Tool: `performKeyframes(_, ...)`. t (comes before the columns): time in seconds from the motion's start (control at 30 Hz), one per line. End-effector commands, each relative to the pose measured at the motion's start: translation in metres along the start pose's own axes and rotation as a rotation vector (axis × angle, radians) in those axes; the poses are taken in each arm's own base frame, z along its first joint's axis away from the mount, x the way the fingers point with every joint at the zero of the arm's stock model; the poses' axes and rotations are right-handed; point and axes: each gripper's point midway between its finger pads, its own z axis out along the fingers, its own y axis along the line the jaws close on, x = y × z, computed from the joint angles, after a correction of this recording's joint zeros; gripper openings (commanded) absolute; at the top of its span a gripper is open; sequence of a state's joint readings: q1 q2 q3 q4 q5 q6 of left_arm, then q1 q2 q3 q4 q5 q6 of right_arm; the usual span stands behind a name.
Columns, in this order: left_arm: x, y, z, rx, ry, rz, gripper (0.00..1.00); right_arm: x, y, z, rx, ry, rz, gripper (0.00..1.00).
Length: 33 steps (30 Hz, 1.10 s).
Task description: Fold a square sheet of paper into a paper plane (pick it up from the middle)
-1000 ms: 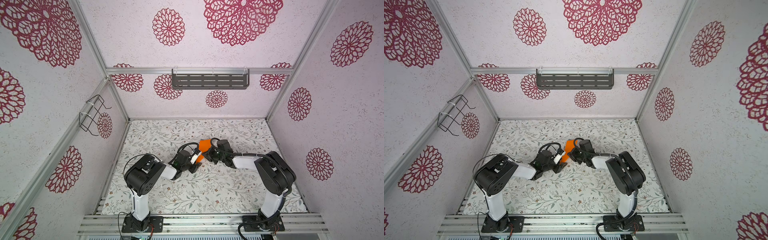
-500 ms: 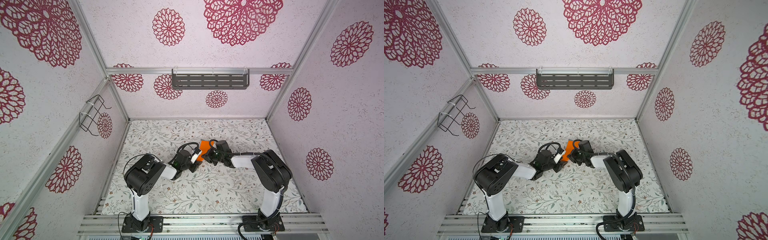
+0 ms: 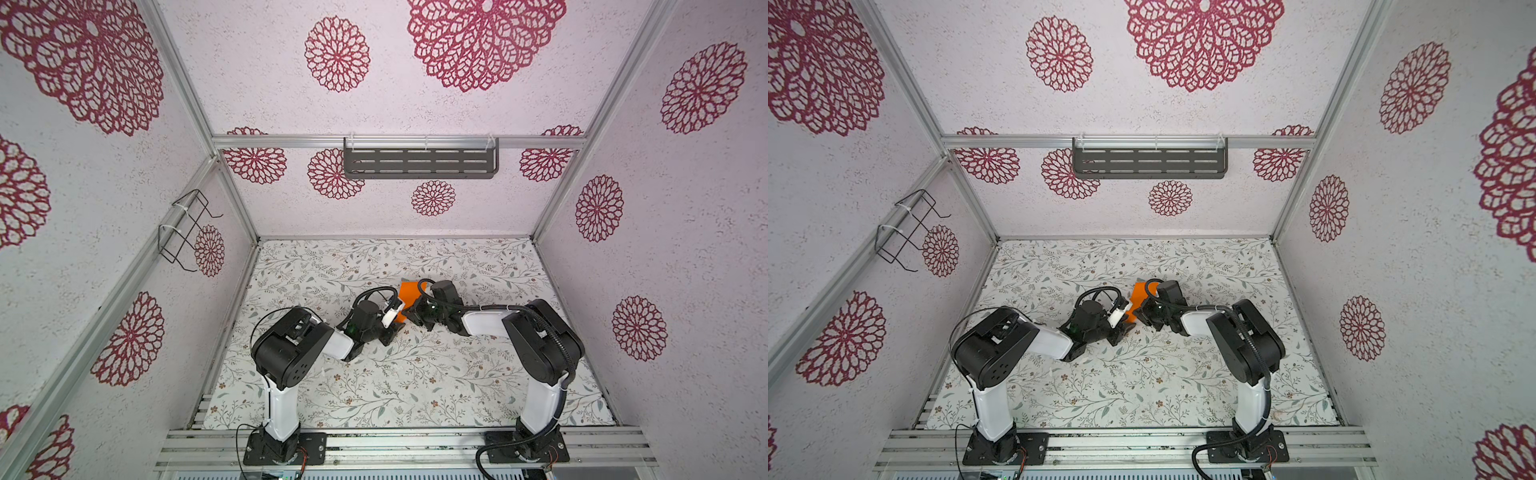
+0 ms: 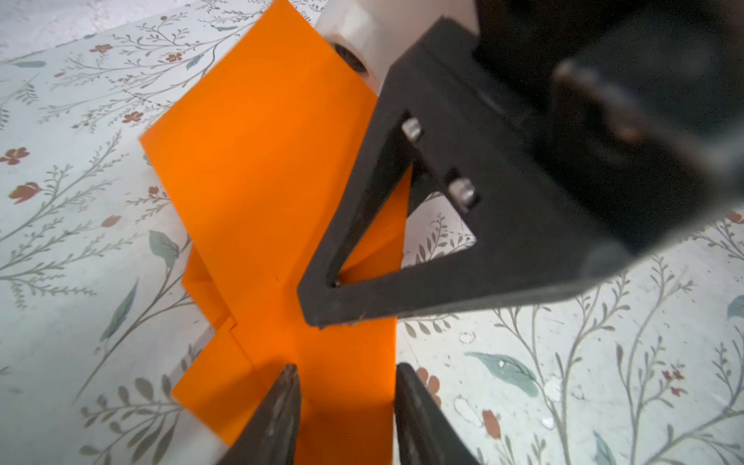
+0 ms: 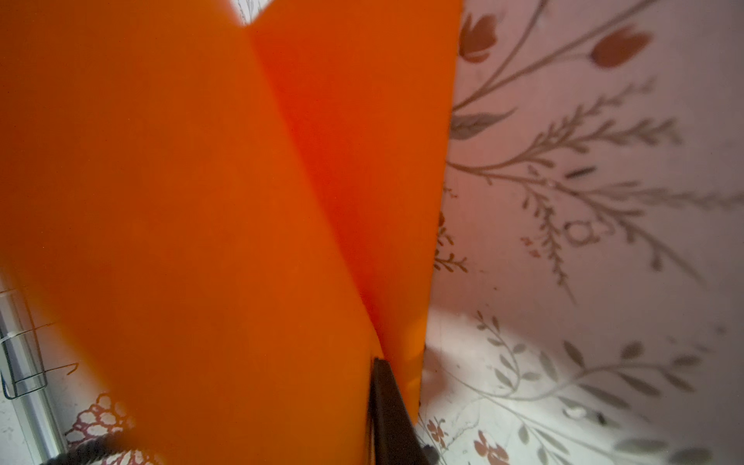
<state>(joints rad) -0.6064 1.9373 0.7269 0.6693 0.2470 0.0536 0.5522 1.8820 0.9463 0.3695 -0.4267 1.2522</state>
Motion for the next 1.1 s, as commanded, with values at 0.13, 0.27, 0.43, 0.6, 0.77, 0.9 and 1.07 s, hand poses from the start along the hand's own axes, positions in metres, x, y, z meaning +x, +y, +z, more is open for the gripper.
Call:
performKeyframes(0.13, 0.011, 0.005, 0.009, 0.002, 0.018, 0.017, 0.39, -0.001, 0.014, -0.001, -0.058, 0.012, 0.025, 0.14)
performKeyframes(0.27, 0.013, 0.002, 0.010, 0.018, 0.031, 0.015, 0.30, -0.004, 0.013, -0.001, -0.053, 0.005, 0.023, 0.18)
performKeyframes(0.43, 0.016, 0.002, 0.009, 0.026, 0.048, 0.013, 0.22, -0.005, 0.010, -0.003, -0.043, -0.002, 0.021, 0.23)
performKeyframes(0.6, 0.014, 0.004, 0.006, 0.030, 0.045, 0.004, 0.23, -0.009, 0.004, -0.006, -0.019, -0.021, 0.014, 0.26)
performKeyframes(0.77, -0.005, 0.000, -0.001, 0.049, 0.010, 0.017, 0.27, -0.015, -0.004, -0.007, 0.016, -0.039, -0.001, 0.26)
performKeyframes(0.9, -0.016, -0.002, -0.004, 0.064, -0.011, 0.013, 0.30, -0.016, -0.010, -0.006, 0.043, -0.040, -0.011, 0.21)
performKeyframes(1.07, -0.026, -0.004, -0.004, 0.077, -0.027, 0.012, 0.30, -0.015, -0.012, -0.005, 0.047, -0.038, -0.010, 0.16)
